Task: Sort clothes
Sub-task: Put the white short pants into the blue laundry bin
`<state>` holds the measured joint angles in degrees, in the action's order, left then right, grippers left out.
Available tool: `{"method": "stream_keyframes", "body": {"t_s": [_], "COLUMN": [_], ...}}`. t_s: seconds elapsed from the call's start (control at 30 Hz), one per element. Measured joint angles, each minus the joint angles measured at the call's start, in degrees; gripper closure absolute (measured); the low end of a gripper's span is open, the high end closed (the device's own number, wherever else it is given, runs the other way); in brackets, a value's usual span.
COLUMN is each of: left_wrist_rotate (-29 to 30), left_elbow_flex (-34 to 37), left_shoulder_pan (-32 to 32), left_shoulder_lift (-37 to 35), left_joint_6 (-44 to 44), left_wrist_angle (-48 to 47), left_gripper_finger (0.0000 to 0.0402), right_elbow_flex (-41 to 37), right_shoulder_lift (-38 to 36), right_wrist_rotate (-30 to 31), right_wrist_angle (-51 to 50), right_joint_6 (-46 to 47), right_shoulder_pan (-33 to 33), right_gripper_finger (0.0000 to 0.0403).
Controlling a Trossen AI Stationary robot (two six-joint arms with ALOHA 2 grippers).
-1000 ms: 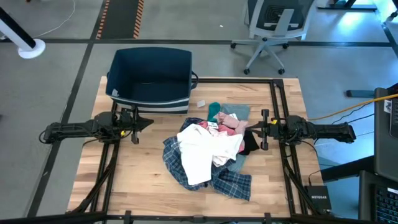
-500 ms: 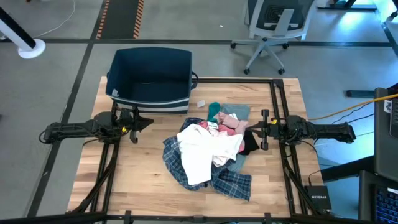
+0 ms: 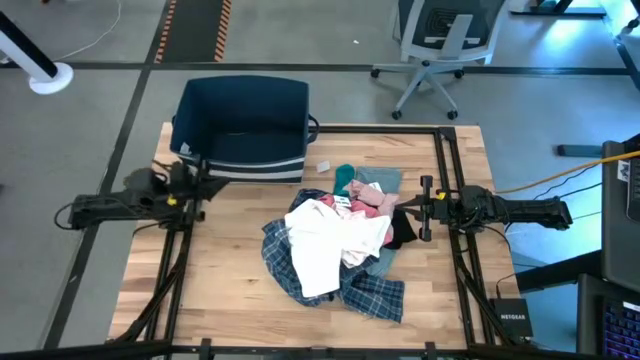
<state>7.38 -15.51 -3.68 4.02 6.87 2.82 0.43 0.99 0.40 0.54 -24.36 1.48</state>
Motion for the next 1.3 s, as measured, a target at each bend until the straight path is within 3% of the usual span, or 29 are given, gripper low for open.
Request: {"method": "stream_keyframes", "body": {"t_s": [0.13,0.37,0.63,0.87,1.03,1.17,1.3], "left_wrist_rotate": [-0.9,-2.2,-4.0,-4.8,-4.9,-4.8,-8.4], "left_elbow_flex": [-8.0,-22.4,-33.5,-36.8,-36.9,-36.9,-36.9], "left_shoulder_pan": [0.0,1.4,4.8,7.2,8.3,8.9,10.6], "left_shoulder_lift": [9.6,32.6,52.3,61.4,65.1,65.3,65.5], "left_joint_6": [-6.4,-22.5,-32.2,-38.5,-39.0,-37.6,-27.5], "left_wrist_angle": [-0.3,-0.8,-0.6,-0.1,5.8,8.5,13.5], "left_gripper_finger": [0.0401,0.0401,0.0401,0.0401,0.0392,0.0348,0.0283], "right_elbow_flex": [0.0,0.0,0.0,0.0,0.0,0.0,0.0], "right_shoulder_lift": [0.0,0.0,0.0,0.0,0.0,0.0,0.0], "right_wrist_rotate": [0.0,0.0,0.0,0.0,0.0,0.0,0.0], "right_wrist_angle": [0.0,0.0,0.0,0.0,0.0,0.0,0.0], "right_joint_6": [0.0,0.0,0.0,0.0,0.0,0.0,0.0], "right_shoulder_pan": [0.0,0.0,0.0,0.0,0.0,0.0,0.0], "right_gripper_finger": [0.0386,0.0386,0.0386,0.0386,0.0386,0.0386,0.0386]}}
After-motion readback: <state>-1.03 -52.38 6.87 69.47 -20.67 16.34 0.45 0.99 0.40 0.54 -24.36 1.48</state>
